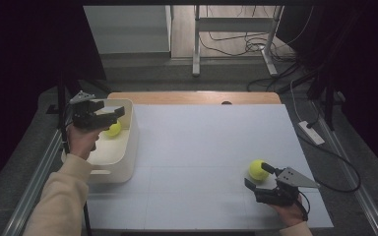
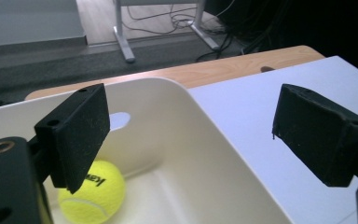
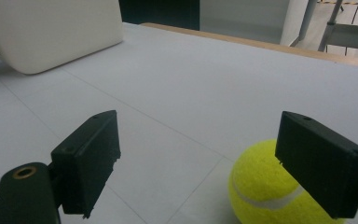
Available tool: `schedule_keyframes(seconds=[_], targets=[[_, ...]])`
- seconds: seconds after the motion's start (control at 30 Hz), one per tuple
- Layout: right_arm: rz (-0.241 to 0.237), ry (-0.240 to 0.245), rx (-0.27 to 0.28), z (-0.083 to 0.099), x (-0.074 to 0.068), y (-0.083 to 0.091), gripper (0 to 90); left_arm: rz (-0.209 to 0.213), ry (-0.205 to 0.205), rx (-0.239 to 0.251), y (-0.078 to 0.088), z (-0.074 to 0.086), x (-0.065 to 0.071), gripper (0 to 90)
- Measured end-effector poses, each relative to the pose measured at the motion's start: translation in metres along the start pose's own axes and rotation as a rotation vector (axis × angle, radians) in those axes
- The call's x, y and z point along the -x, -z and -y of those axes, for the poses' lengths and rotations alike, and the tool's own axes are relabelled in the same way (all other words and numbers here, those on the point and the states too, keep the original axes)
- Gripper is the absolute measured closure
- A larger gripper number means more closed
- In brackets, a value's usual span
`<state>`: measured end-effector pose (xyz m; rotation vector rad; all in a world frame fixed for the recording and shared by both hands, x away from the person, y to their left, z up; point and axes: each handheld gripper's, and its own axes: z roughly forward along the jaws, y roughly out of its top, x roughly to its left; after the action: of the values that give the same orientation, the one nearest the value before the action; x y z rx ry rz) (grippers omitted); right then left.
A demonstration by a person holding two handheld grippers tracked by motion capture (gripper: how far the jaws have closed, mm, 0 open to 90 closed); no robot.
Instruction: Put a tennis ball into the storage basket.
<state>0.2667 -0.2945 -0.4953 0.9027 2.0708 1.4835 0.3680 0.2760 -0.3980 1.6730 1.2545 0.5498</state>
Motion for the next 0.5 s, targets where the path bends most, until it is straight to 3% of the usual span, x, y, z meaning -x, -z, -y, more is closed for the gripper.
schedule_keyframes(seconds=[0.5], targets=[[0.006,-0.018,0.002,0.001,0.001,0.001,13.7,0.103,-0.05,0.025,0.006,-0.002,0.023,12.6]])
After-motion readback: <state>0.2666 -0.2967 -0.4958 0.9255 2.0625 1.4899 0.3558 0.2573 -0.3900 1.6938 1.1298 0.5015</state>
